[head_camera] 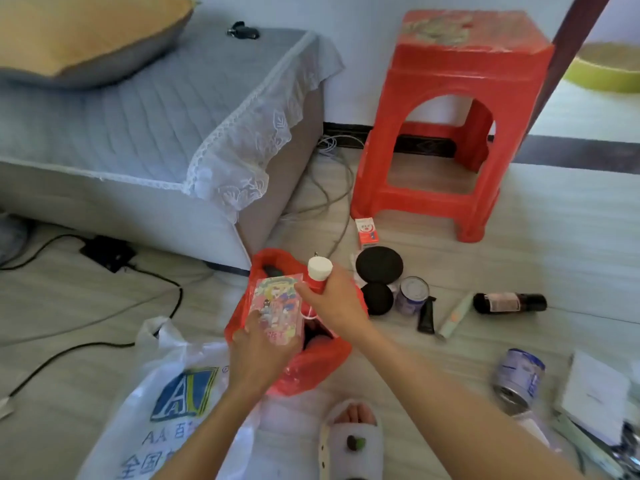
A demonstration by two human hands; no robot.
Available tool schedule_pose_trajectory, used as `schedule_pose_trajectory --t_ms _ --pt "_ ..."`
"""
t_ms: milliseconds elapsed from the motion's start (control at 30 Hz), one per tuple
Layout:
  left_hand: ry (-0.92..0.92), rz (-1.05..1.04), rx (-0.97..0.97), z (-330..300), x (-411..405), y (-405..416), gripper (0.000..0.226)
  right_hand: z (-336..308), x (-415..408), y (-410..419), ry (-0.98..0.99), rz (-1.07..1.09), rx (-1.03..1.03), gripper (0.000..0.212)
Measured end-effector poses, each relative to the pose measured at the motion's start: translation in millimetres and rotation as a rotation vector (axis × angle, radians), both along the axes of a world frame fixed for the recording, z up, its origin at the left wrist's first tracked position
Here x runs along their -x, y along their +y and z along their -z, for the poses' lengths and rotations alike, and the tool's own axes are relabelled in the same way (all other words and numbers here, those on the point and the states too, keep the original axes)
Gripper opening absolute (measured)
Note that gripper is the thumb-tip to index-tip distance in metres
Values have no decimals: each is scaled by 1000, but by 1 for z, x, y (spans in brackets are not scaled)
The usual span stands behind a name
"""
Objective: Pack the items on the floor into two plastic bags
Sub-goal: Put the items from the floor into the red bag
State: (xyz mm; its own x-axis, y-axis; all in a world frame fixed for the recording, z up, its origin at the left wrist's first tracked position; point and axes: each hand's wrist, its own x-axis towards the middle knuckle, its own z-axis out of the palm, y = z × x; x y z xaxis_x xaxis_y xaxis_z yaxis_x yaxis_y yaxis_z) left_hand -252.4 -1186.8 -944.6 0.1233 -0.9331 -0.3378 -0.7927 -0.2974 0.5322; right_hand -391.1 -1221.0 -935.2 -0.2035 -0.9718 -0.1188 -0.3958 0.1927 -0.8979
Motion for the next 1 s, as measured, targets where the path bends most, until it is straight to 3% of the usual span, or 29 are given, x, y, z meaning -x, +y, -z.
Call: schedule_pose_trajectory --t_ms 200,333,433,500,633,733,867,1000 --pt "-230 202 27 37 -1 -13 90 31 4 -10 331 -169 -1 60" --pt "-215 318 -10 44 -13 -18 50 43 9 -13 594 -331 -62 69" --pt "-164 138 107 43 -25 -21 33 54 6 -7 764 -475 -98 63" --pt "-96 37 57 45 -33 -30 41 60 3 -5 814 -498 -69 58" --pt "350 -282 -177 51 -44 -39 50 68 2 4 852 -477 -20 54" --pt "581 -467 -223 50 -46 -29 49 68 -1 20 825 -468 13 54" --pt "532 -451 -164 44 -48 -22 49 63 -2 32 835 -510 -43 57" --pt "312 -449 221 15 -46 -12 35 60 -12 29 989 -523 16 59"
